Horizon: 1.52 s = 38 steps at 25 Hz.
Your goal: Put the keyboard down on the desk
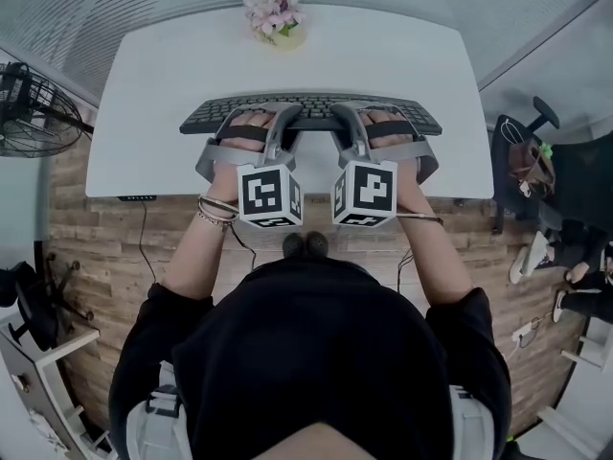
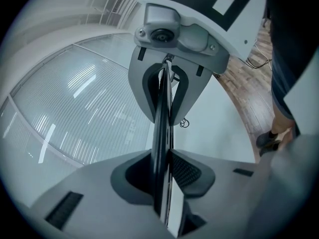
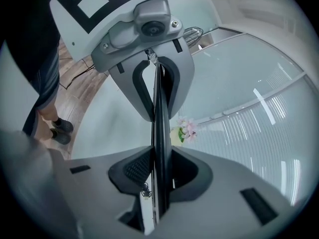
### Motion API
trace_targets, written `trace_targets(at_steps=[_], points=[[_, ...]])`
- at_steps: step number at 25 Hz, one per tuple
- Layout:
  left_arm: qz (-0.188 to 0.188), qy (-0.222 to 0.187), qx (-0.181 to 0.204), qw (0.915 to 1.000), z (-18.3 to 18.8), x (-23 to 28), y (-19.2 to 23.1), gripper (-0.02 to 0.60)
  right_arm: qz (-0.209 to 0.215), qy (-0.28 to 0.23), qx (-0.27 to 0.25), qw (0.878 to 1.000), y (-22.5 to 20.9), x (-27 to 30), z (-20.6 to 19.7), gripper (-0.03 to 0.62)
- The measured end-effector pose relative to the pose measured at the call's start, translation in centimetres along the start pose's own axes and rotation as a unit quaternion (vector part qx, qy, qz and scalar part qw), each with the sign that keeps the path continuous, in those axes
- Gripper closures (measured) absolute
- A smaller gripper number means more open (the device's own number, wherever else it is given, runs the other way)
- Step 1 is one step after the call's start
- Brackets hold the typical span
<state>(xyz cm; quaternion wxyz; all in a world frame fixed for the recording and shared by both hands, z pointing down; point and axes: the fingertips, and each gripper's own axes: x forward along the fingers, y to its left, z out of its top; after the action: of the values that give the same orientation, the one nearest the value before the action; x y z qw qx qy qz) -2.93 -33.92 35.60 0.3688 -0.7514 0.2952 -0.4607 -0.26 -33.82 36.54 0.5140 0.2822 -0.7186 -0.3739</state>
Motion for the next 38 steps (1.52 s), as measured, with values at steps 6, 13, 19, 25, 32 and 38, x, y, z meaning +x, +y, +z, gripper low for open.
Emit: trace_targets(at_steps=[6,13,19,25,32,38], points=[[-0.002,0.003,0.002,1.0000,-0.1,1.0,0.1,0.474,0.002,-0.003,0.003,1.000,-0.1,0.9,-0.6,0.497],[-0.015,0.004,0.003,0.9999,-0.5,1.8,-0.8,0.474,0.012,-0.004,0.012,1.000,0.8,1.8,-0.9,0.497],[-0.032,0.005,-0.008,0.9995,-0.9,2.4,-2.1,0.474,0.028,-0.001,0.015,0.999,2.2,2.3,-1.1,0.497],[-0.039,0.005,-0.018,0.9991,-1.3,2.8,-2.9,0.474,0.029,0.000,0.016,0.999,3.0,2.8,-1.3,0.497],[-0.042,0.003,-0.020,0.9989,-1.2,2.6,-3.0,0.476,0.026,-0.002,0.019,0.999,3.1,2.6,-1.1,0.497],[-0.050,-0.002,-0.029,0.9983,-1.2,2.3,-3.8,0.477,0.027,-0.001,0.018,0.999,3.8,2.3,-0.9,0.499]])
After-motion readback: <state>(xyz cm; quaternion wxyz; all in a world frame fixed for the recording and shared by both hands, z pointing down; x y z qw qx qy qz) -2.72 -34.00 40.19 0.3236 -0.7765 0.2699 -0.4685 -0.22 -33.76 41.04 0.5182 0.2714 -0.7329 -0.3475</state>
